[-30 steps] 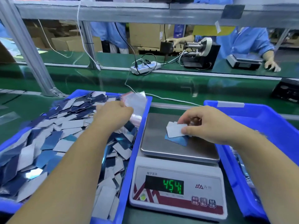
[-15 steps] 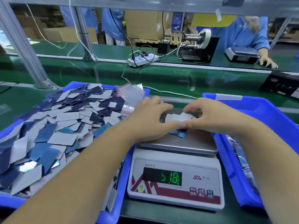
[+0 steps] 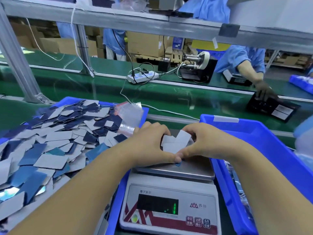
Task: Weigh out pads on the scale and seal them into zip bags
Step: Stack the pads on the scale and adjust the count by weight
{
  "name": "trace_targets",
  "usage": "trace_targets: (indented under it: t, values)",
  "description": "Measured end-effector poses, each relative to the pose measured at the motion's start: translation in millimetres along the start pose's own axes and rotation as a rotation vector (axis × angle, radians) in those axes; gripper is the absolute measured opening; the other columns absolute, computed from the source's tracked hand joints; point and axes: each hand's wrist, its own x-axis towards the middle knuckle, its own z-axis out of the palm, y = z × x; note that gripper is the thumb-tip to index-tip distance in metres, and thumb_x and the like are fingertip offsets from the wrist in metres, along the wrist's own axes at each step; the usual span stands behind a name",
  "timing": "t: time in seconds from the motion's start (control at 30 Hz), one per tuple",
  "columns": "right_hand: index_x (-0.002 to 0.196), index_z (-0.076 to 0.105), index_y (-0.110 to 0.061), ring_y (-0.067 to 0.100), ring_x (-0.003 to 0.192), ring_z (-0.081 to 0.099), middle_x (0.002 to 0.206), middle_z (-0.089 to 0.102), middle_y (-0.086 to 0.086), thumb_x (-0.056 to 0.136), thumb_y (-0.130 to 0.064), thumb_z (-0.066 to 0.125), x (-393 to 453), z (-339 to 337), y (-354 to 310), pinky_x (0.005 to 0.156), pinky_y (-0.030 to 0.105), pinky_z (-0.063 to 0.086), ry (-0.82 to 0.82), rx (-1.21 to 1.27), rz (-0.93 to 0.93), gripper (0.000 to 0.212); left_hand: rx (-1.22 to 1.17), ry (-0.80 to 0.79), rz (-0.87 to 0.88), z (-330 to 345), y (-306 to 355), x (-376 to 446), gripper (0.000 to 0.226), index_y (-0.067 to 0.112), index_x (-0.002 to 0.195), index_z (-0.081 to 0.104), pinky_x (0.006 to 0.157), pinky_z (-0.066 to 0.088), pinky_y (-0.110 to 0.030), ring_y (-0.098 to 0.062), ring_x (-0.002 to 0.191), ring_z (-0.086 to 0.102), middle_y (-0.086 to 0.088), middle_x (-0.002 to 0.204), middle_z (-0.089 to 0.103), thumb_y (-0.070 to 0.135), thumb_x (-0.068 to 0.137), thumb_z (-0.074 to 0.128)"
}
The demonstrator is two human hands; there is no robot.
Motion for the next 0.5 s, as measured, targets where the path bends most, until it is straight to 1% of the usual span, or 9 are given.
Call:
trace_targets:
  t: [0.07, 0.13, 0.17, 0.2, 0.27, 0.33, 0.4, 0.5]
  values:
    - [0.083, 0.063, -0.039, -0.005, 0.074, 0.059, 0.082, 0.065, -0.024, 0.060, -0.051, 0.087, 1, -3, -6, 0.060, 0.015, 0.043, -0.028, -0.012, 0.011, 0.036, -0.063, 0.000, -0.030, -1, 0, -1, 0.056, 0.043, 0.105, 0.046, 0.075, 0.038, -0.025, -0.006, 0.100, 0.043, 0.019, 0.103, 0.046, 0.066, 0.065, 0.078]
    - [0.088, 0.061, -0.036, -0.001, 0.078, 0.061, 0.083, 0.065, -0.021, 0.059, -0.051, 0.088, 4, -6, -13, 0.069, 0.025, 0.050, -0.050, -0.041, 0.027, 0.042, -0.103, -0.001, -0.035, -2, -1, -2, 0.056, 0.046, 0.101, 0.042, 0.069, 0.039, -0.025, -0.009, 0.099, 0.049, 0.014, 0.107, 0.052, 0.064, 0.064, 0.080]
    - [0.088, 0.059, -0.034, 0.004, 0.079, 0.061, 0.082, 0.065, -0.018, 0.058, -0.051, 0.088, 5, -7, -17, 0.072, 0.029, 0.050, -0.062, -0.056, 0.031, 0.045, -0.111, 0.000, -0.027, -3, -1, -2, 0.057, 0.048, 0.103, 0.041, 0.067, 0.038, -0.023, -0.005, 0.097, 0.050, 0.016, 0.108, 0.054, 0.064, 0.064, 0.080]
    - [0.088, 0.058, -0.033, 0.007, 0.078, 0.061, 0.081, 0.065, -0.016, 0.057, -0.051, 0.088, 7, -9, -20, 0.071, 0.032, 0.050, -0.074, -0.065, 0.032, 0.047, -0.116, 0.002, -0.018, -4, -1, -3, 0.059, 0.049, 0.105, 0.041, 0.066, 0.036, -0.019, 0.000, 0.094, 0.050, 0.020, 0.107, 0.053, 0.063, 0.065, 0.081]
    - [0.086, 0.057, -0.032, 0.010, 0.076, 0.059, 0.080, 0.064, -0.013, 0.056, -0.049, 0.089, 10, -9, -23, 0.069, 0.032, 0.047, -0.085, -0.050, 0.022, 0.047, -0.129, 0.010, -0.006, -5, -1, -4, 0.061, 0.049, 0.108, 0.041, 0.062, 0.033, -0.014, 0.014, 0.086, 0.049, 0.026, 0.104, 0.052, 0.062, 0.065, 0.081]
    - [0.085, 0.057, -0.032, 0.009, 0.077, 0.058, 0.083, 0.065, -0.011, 0.056, -0.046, 0.089, 10, -6, -20, 0.071, 0.033, 0.048, -0.066, 0.004, 0.008, 0.046, -0.148, 0.014, -0.004, -5, -2, -6, 0.060, 0.049, 0.109, 0.041, 0.060, 0.033, -0.014, 0.021, 0.081, 0.047, 0.028, 0.104, 0.052, 0.061, 0.066, 0.081]
    - [0.085, 0.055, -0.037, 0.004, 0.074, 0.058, 0.083, 0.066, -0.014, 0.054, -0.048, 0.088, 8, -3, -17, 0.070, 0.031, 0.049, -0.036, 0.044, -0.002, 0.046, -0.156, 0.022, -0.002, -5, -3, -7, 0.059, 0.050, 0.108, 0.040, 0.060, 0.034, -0.014, 0.020, 0.082, 0.047, 0.026, 0.105, 0.053, 0.060, 0.067, 0.080]
    - [0.083, 0.053, -0.042, -0.002, 0.068, 0.056, 0.082, 0.065, -0.019, 0.057, -0.047, 0.087, 8, -1, -15, 0.065, 0.026, 0.046, -0.025, 0.051, -0.031, 0.043, -0.156, 0.029, 0.009, -5, -3, -7, 0.056, 0.051, 0.107, 0.040, 0.065, 0.037, -0.018, 0.010, 0.087, 0.050, 0.021, 0.109, 0.054, 0.060, 0.068, 0.079]
